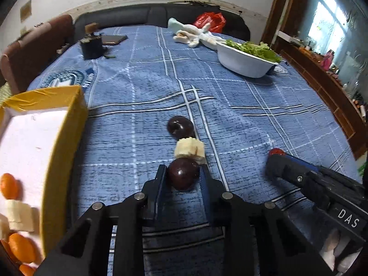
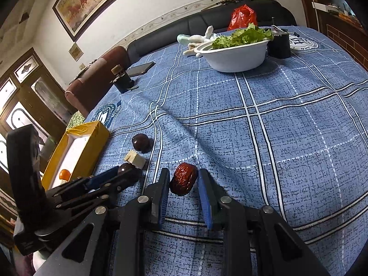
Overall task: Organize fruits
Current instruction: 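Grasp the red date with the right tool while the left tool grasps the plum, then carry the date and the plum to the tray and open both tools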
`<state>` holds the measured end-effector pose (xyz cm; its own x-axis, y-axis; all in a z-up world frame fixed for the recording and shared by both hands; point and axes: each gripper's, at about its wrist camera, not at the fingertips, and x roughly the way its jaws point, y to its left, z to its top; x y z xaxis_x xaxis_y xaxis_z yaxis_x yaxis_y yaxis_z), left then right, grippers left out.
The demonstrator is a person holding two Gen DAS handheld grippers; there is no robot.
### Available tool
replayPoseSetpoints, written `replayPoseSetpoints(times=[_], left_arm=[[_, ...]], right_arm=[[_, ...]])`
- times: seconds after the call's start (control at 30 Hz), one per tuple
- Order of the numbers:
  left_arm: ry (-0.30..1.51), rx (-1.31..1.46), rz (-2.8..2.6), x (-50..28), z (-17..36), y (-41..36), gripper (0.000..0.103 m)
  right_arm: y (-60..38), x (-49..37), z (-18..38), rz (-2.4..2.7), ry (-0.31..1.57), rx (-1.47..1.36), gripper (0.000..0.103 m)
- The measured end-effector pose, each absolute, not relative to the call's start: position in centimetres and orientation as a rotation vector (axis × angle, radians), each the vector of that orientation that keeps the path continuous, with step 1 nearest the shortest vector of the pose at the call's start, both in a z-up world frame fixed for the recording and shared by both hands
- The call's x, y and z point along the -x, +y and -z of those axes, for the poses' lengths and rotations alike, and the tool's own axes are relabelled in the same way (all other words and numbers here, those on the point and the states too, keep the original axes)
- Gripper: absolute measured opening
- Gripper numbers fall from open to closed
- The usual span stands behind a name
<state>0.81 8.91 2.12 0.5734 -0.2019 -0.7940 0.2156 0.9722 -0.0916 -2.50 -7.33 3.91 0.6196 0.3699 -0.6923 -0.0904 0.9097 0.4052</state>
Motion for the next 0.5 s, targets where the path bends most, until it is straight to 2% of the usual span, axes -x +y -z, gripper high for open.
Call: replayPoseSetpoints(times=[0.27,0.5], left_arm=[[0.885,0.079,0.239,2.1,-4.7,11.0,0.027],[0.788,0.194,0.129,6.8,-8.6,18.0,0.027]], right_arm=[[-7.2,2.8,-4.2,-0.284,0.850,-0.349,0.028],[-7.4,3.1,-4.4,-0.275,0.825,-0.342,0.028]])
